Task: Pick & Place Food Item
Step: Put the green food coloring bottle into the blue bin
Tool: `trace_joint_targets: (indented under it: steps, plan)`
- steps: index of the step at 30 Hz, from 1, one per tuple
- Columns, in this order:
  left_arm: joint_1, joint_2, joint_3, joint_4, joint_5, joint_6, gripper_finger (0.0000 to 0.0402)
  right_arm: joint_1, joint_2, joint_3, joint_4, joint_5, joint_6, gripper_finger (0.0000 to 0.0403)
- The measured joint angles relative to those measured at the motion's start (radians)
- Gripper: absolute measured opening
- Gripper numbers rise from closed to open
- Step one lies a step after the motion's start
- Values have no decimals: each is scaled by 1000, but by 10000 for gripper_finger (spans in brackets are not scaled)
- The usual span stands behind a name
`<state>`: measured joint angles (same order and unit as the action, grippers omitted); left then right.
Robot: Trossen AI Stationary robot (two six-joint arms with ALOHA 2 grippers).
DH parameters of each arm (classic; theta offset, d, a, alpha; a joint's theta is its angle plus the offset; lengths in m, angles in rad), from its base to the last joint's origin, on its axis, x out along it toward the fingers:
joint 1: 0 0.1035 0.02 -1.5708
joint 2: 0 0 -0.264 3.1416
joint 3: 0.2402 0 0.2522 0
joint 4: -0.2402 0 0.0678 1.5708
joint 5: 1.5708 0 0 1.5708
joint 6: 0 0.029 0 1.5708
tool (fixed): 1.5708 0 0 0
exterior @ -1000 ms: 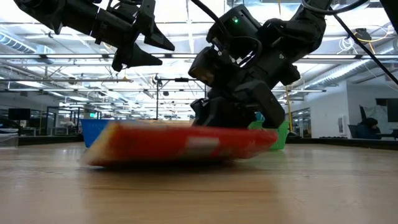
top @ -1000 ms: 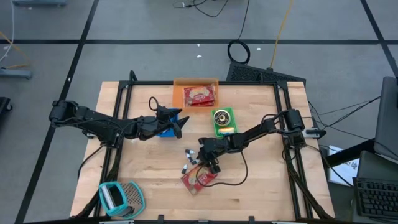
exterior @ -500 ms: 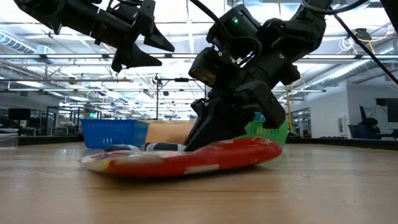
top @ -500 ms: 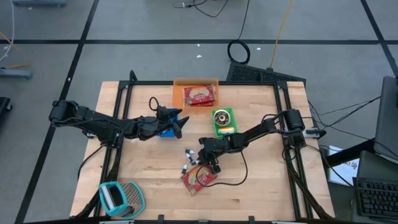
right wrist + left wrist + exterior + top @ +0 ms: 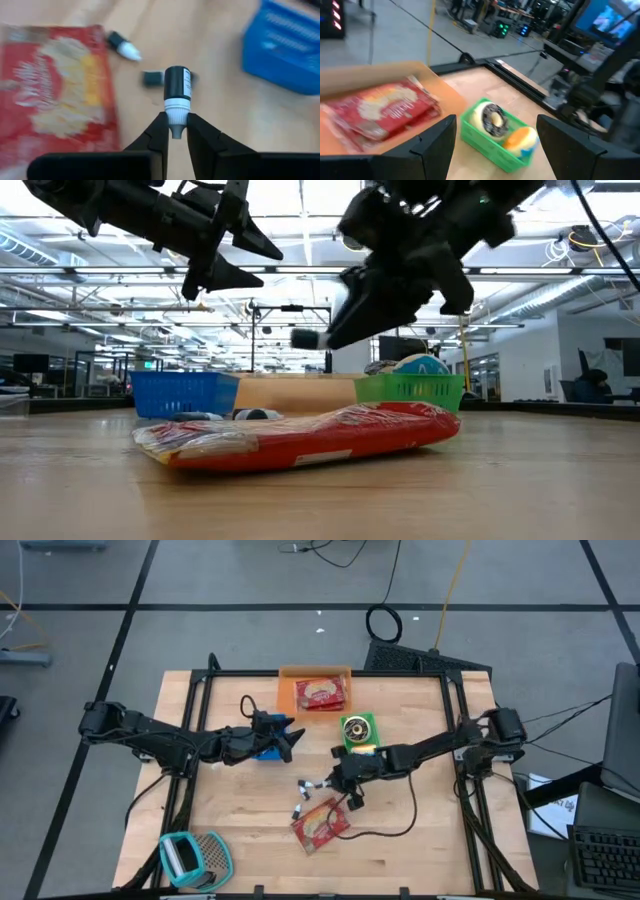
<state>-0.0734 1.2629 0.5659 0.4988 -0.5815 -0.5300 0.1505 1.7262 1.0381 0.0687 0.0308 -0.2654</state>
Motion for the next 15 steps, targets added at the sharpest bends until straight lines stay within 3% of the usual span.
trace_joint_targets:
  steps: [9, 15]
  plan:
    - [-1, 80, 0, 118, 132, -293, 278, -3, -223, -175, 93, 353, -112, 43]
    - [-9, 216, 27, 301, 215, -379, 278, -7, -315, -242, 239, 389, -173, 44]
